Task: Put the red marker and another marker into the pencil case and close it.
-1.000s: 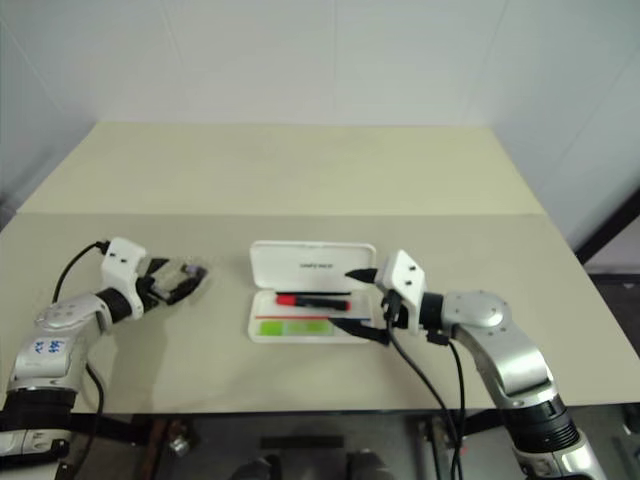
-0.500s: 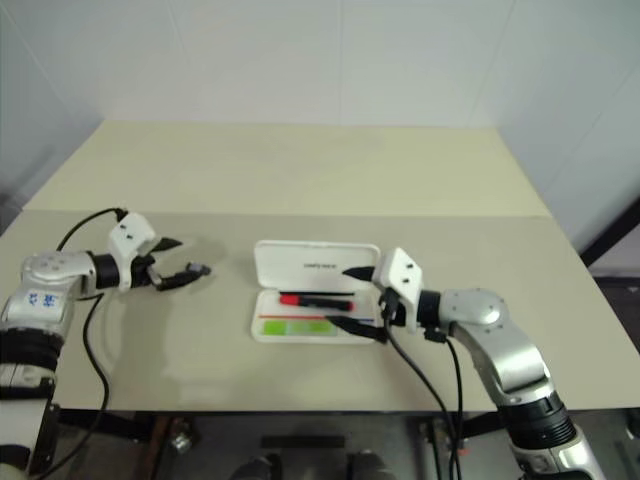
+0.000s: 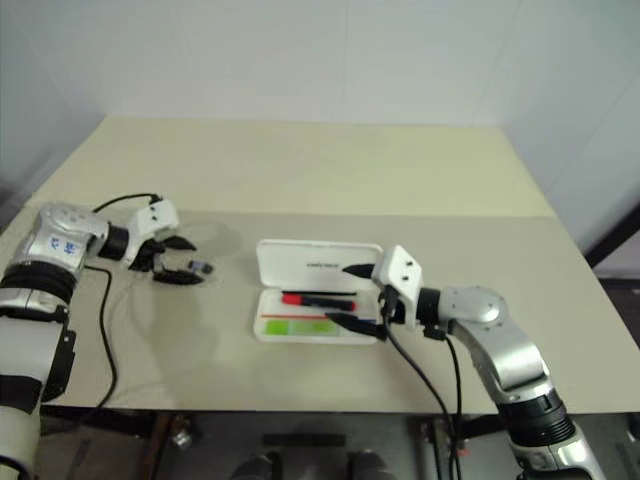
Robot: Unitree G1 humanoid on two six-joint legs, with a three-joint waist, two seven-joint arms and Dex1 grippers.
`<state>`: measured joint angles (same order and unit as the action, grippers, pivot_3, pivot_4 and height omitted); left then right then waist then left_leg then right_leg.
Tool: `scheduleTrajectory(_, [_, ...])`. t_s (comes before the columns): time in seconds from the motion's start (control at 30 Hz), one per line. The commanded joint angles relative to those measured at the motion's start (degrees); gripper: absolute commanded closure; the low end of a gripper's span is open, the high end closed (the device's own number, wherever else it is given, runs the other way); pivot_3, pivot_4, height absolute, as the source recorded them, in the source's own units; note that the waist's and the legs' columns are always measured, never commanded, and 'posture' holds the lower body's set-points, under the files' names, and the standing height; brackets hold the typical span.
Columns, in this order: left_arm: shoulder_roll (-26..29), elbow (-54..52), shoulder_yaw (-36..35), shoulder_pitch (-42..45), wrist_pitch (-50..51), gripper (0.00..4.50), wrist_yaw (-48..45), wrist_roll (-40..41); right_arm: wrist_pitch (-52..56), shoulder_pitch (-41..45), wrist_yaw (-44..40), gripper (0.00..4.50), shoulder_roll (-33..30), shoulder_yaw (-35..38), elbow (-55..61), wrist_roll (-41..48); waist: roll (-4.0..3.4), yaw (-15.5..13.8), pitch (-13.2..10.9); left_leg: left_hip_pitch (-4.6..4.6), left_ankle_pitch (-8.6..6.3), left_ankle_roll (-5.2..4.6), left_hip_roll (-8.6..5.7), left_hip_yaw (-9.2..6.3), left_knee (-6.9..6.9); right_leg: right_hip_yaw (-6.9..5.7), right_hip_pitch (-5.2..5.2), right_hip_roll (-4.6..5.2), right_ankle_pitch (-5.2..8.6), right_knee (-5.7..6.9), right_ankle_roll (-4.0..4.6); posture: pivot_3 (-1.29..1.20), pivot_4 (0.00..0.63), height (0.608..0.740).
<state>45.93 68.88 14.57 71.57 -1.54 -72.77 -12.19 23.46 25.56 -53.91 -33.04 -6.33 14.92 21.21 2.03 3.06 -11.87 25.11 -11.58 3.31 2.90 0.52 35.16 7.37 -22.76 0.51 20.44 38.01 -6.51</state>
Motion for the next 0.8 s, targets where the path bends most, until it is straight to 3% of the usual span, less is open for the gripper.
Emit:
scheduleTrajectory(0.03, [-0.68, 2.84, 0.33, 3.44, -1.69, 0.0, 0.17, -2.09, -1.06, 0.43, 0.27, 0.02, 0.02, 0.85, 1.05, 0.15, 0.0, 0.01, 0.0, 0.0, 0.0, 0.0, 0.0, 0.0, 0.0, 0.0, 0.0, 0.01, 0.0, 0.0, 0.0, 0.0, 0.15, 0.74])
scheduleTrajectory(0.23, [-2.05, 5.86, 1.41, 5.82, -2.61, 0.0, -0.87, -5.56, -1.09, 0.73, 0.42, 0.02, 0.2, 0.81, 0.9, -0.09, 0.0, 0.12, 0.0, -0.01, 0.0, 0.0, 0.01, -0.03, 0.01, -0.02, 0.0, 0.0, 0.0, 0.06, 0.0, 0.0, 0.15, 0.74])
scheduleTrajectory(0.8, [-5.85, 8.53, 4.94, 7.7, -5.78, 0.0, 9.13, -13.94, -1.05, -0.58, 2.62, 0.02, 0.01, 1.37, 2.13, -0.15, 0.0, 0.02, 0.0, -0.03, 0.01, 0.01, 0.0, -0.05, 0.16, -0.02, 0.0, -0.01, 0.0, 0.31, -0.01, 0.0, 0.15, 0.74])
